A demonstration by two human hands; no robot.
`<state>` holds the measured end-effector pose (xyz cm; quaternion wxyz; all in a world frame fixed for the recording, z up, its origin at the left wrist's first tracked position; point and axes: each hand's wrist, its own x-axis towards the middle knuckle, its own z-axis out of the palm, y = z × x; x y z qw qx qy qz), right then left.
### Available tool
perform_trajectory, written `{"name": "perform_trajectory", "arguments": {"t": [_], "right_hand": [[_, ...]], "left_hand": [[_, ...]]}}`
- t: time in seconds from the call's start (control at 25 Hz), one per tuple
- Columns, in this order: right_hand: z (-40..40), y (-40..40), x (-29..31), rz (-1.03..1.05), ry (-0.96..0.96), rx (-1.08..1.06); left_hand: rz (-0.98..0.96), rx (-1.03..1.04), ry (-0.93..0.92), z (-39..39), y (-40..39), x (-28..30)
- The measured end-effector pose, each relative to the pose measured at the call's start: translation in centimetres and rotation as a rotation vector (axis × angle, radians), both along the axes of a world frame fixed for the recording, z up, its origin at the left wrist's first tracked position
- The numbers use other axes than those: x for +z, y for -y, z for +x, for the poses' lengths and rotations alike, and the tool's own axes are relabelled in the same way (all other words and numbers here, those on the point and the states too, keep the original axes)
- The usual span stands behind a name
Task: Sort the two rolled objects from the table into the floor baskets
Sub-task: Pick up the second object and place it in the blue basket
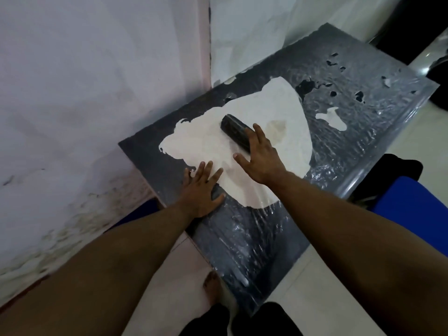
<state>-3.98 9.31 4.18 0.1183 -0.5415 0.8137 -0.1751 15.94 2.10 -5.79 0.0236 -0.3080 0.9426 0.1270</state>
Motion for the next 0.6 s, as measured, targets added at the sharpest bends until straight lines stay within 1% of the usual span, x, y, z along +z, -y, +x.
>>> {"name": "perform_trajectory", "arguments": {"t": [0.12,0.36,0.48,0.6], "right_hand": [[-2.5,2.4,-1.1,0.038,-0.035,0.050],[-6.1,8.6,-3.3,0.124,-0.067,0.144],[-7.0,9.9,-4.6,0.169,0.008,0.145],[-7.4,10.0,-5.5,0.123,0.094,0.087]], "left_hand": [[-0.069,0.011,0.011,-0.3,-0.4,-1.1],[-0.103,0.042,-0.007,-0.7,-0.1,-1.8],[-0.104,0.044,0.005,-0.8,0.0,-2.0],[-0.104,0.056,0.021,-0.9,0.1,-2.1]]}}
